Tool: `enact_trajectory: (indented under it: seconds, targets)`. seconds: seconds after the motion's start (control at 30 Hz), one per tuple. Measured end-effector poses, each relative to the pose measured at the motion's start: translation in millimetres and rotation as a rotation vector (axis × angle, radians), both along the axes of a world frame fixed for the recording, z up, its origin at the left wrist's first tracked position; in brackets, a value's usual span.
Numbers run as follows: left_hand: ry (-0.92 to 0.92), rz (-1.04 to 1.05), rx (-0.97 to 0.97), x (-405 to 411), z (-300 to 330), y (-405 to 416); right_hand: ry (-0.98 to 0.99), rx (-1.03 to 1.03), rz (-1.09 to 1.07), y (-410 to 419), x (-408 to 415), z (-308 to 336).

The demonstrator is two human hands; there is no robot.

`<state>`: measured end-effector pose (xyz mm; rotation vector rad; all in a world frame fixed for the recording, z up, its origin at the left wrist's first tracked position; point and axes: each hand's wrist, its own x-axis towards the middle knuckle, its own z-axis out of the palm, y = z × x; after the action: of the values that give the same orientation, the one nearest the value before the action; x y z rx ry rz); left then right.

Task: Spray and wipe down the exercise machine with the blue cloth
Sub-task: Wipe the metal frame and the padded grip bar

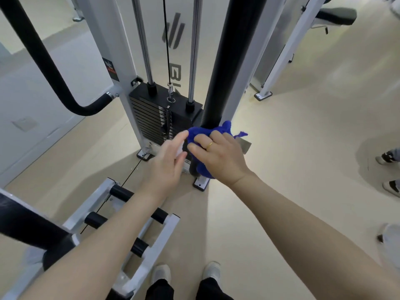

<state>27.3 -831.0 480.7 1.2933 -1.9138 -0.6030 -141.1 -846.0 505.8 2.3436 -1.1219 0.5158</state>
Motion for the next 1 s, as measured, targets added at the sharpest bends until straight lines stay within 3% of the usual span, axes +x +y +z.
enact_trajectory:
  seconds: [0.07, 0.13, 0.27, 0.63, 0.8, 0.9, 0.93, 1.0]
  targets:
    - [-0.120, -0.012, 0.000, -4.1, -9.1, 11.7, 0.060, 0.171, 0.011, 24.1, -20.5, -18.9]
    - [-0.106, 0.035, 0.104, -7.4, -17.7, 16.2, 0.141, 0.291, -0.087, 47.9, -44.5, -36.7]
    - [-0.136, 0.108, 0.124, -24.1, -34.0, 14.1, 0.185, 0.442, -0.241, 79.4, -90.4, -62.4]
    - [-0.056, 0.287, 0.189, -53.0, -53.5, 10.2, -0.083, 0.491, -0.302, 75.5, -114.2, -84.4]
    - [-0.468, 0.139, 0.108, -64.9, -92.1, 52.3, -0.150, 0.546, -0.333, 63.2, -116.0, -93.2]
    - [-0.699, 0.077, 0.261, -100.1, -98.1, 49.4, -0.207, 0.609, -0.347, 55.2, -121.6, -109.7]
    - [-0.673, 0.101, 0.311, -109.2, -94.9, 45.5, -0.214, 0.620, -0.348, 57.1, -119.7, -112.3]
    - [-0.453, 0.225, 0.409, -135.6, -91.6, 31.3, -0.218, 0.652, -0.326, 56.8, -126.5, -122.9]
